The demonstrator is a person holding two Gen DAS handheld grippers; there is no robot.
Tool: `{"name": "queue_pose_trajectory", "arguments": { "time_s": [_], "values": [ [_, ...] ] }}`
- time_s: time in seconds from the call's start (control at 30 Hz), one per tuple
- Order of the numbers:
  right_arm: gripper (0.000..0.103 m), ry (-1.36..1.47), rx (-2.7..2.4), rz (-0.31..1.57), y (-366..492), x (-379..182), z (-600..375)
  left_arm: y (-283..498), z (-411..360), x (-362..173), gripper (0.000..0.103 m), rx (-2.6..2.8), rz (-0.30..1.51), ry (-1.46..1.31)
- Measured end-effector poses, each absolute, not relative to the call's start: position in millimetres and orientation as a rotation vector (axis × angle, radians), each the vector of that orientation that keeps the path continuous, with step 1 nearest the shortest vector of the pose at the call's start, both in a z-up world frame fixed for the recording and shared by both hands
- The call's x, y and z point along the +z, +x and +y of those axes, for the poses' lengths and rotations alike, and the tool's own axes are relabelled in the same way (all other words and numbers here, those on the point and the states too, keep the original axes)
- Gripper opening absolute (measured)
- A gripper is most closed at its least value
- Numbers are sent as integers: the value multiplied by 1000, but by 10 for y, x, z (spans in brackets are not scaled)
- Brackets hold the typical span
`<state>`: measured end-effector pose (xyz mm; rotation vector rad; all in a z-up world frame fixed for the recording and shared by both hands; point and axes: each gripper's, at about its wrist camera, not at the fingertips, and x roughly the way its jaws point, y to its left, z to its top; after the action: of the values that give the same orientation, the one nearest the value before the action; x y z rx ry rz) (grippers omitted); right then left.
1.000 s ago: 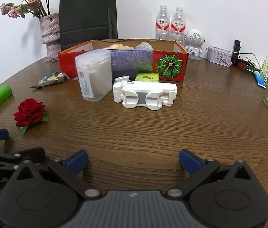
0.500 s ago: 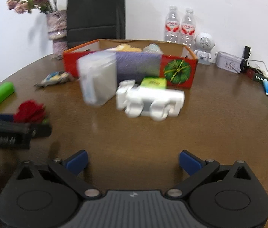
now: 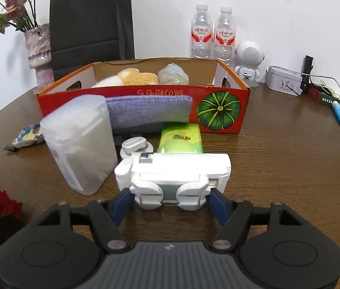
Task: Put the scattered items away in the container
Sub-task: 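Lift the rose with the left gripper while the right gripper grasps the white toy part, then carry the rose and white toy part into the box and open both grippers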
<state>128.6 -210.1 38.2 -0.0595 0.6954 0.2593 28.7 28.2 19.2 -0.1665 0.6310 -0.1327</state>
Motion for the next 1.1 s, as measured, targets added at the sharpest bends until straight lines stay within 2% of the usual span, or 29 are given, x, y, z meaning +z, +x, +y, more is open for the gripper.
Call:
{"name": "queue_pose_trajectory", "arguments": {
  "time_s": [0.37,0.5,0.6,0.73,0.83,0.93,1.1],
  "values": [
    [68,-49,317,641,487,475,-2315,-47,215,288,43,-186,626,-117],
    [68,-31,328,567,368,706,-2399,-59,259,586,43,-222,561,-118],
    [68,-10,329,488,494,1028,-2481,129,404,1006,44,-281,480,-145],
    [68,-32,329,403,1024,1493,-2541,749,432,1599,47,-262,427,-88],
    [68,-62,365,407,1660,1719,-2528,1472,343,1741,47,-226,460,-30],
    [68,-108,374,490,2405,1740,-2374,2349,321,1549,45,-202,567,-48],
    [68,-226,451,660,3417,1403,-2040,3395,408,1050,43,-91,730,-107]
  ]
}}
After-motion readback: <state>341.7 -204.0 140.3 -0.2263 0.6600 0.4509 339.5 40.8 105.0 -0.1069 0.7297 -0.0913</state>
